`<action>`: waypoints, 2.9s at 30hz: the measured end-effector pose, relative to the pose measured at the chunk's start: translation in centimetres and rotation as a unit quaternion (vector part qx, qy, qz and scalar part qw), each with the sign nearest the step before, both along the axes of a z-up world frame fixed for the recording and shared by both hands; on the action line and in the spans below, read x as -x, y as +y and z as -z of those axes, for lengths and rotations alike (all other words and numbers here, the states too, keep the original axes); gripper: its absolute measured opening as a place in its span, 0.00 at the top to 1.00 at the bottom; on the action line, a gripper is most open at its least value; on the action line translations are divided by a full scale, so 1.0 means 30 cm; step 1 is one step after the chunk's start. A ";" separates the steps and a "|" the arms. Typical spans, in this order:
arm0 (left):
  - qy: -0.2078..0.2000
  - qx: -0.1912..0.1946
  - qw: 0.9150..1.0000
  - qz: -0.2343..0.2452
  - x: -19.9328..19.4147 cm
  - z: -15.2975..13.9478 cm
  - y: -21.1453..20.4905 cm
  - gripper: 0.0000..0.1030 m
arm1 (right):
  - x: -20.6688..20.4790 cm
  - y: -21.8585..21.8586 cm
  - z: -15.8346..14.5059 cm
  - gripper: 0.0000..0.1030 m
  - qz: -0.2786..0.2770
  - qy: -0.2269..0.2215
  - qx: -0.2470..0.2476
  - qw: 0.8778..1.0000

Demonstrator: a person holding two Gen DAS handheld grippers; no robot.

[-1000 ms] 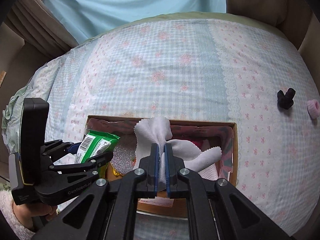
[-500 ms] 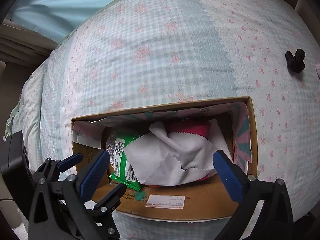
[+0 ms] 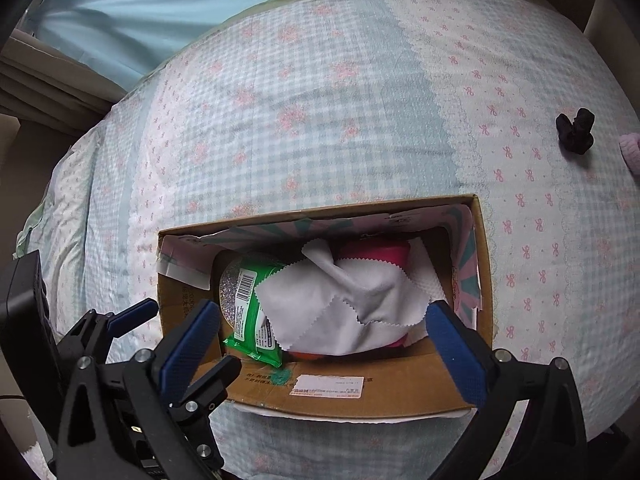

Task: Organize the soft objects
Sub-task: 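Withdraw both tools and move toward the black hair tie and pink scrunchie, then grasp the black hair tie with the left tool while the right tool grasps the pink scrunchie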

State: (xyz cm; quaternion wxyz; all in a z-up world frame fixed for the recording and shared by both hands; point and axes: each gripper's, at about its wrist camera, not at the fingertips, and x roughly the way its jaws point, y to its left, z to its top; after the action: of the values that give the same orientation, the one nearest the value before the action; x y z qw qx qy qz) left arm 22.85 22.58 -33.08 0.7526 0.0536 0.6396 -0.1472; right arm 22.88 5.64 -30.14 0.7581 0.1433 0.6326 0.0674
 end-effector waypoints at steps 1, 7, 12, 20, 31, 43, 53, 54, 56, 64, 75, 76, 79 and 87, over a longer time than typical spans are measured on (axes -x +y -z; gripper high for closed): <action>-0.002 0.001 1.000 -0.001 0.008 -0.011 0.002 0.00 | 0.011 0.000 -0.016 0.00 0.000 -0.005 0.000 1.000; -0.038 -0.018 0.999 -0.005 0.077 -0.122 0.015 0.00 | 0.103 0.005 -0.159 0.00 -0.012 -0.050 0.017 0.999; -0.066 -0.020 0.997 -0.020 0.147 -0.230 0.050 0.00 | 0.199 0.008 -0.292 0.00 -0.027 -0.086 0.037 0.995; -0.114 -0.009 0.993 -0.035 0.275 -0.411 0.063 0.00 | 0.355 -0.056 -0.510 0.00 -0.018 -0.134 0.096 0.986; -0.170 0.023 0.984 -0.042 0.387 -0.635 -0.137 0.00 | 0.494 -0.330 -0.686 0.00 0.027 -0.188 0.098 0.977; -0.211 0.022 0.974 -0.075 0.343 -0.726 -0.567 0.00 | 0.471 -0.844 -0.709 0.00 0.047 -0.218 0.113 0.968; -0.186 0.036 0.980 -0.066 0.158 -0.547 -0.930 0.00 | 0.321 -1.170 -0.577 0.00 0.079 -0.199 0.135 0.967; -0.181 0.035 0.981 -0.062 0.136 -0.525 -0.961 0.00 | 0.298 -1.198 -0.558 0.00 0.083 -0.194 0.137 0.968; -0.176 0.029 0.982 -0.054 0.091 -0.480 -1.016 0.00 | 0.256 -1.249 -0.520 0.00 0.091 -0.188 0.131 0.969; -0.162 0.005 0.986 -0.028 -0.111 -0.305 -1.184 0.00 | 0.069 -1.400 -0.309 0.00 0.111 -0.146 0.138 0.973; -0.131 0.010 0.991 -0.009 -0.333 0.060 -1.372 0.00 | -0.136 -1.516 0.072 0.00 0.114 -0.111 0.142 0.977; -0.131 0.013 0.991 -0.007 -0.343 0.095 -1.388 0.00 | -0.150 -1.520 0.108 0.00 0.112 -0.109 0.142 0.977; -0.138 0.021 0.990 -0.005 -0.367 0.191 -1.429 0.01 | -0.185 -1.537 0.197 0.00 0.113 -0.115 0.142 0.977; -0.181 0.015 0.983 -0.004 -0.420 0.349 -1.492 0.15 | -0.243 -1.574 0.338 0.06 0.115 -0.156 0.152 0.969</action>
State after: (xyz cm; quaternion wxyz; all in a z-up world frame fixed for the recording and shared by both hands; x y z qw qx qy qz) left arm 35.46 -22.18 -43.56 0.8572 0.0652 0.4907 -0.1417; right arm 30.17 -41.58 -40.28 0.8628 0.0857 0.4891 -0.0954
